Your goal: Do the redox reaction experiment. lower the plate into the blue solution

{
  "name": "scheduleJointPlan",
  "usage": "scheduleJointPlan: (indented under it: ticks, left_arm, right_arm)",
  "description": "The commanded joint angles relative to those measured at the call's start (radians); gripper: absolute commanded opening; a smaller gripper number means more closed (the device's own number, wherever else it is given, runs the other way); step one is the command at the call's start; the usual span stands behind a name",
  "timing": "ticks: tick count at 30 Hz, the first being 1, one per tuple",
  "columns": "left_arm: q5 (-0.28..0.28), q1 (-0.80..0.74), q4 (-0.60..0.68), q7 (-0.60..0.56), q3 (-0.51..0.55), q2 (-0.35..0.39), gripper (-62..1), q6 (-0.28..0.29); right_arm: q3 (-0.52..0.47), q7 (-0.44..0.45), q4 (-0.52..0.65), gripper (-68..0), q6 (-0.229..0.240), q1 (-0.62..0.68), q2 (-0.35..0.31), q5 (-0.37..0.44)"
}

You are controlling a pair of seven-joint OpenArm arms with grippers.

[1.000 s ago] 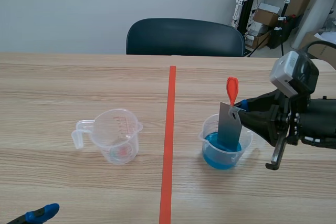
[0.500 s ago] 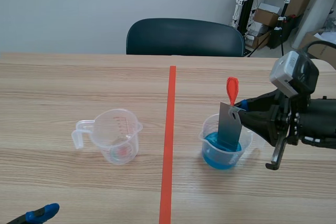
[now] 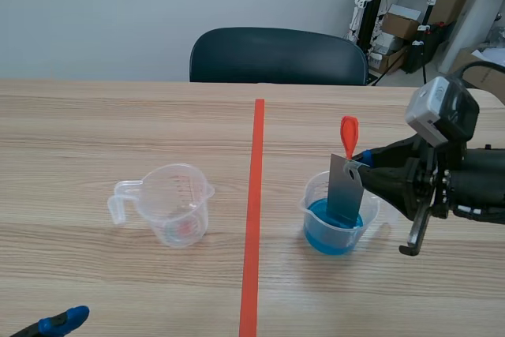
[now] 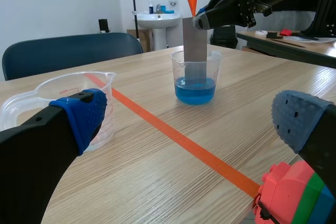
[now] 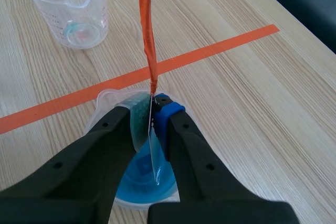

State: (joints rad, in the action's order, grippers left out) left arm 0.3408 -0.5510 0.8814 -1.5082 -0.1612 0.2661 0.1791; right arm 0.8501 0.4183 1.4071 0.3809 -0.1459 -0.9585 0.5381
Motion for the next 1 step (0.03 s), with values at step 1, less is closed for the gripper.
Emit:
scheduleJointPlan:
  ticks: [1]
  left_arm:
    - [-0.003, -0.005, 0.014, -0.014, -0.004, -0.005, 1.4, -0.001]
  right_arm:
    - [-0.02, 0.014, 0.003, -67.1, 0.001, -0.015, -0.011, 0.008]
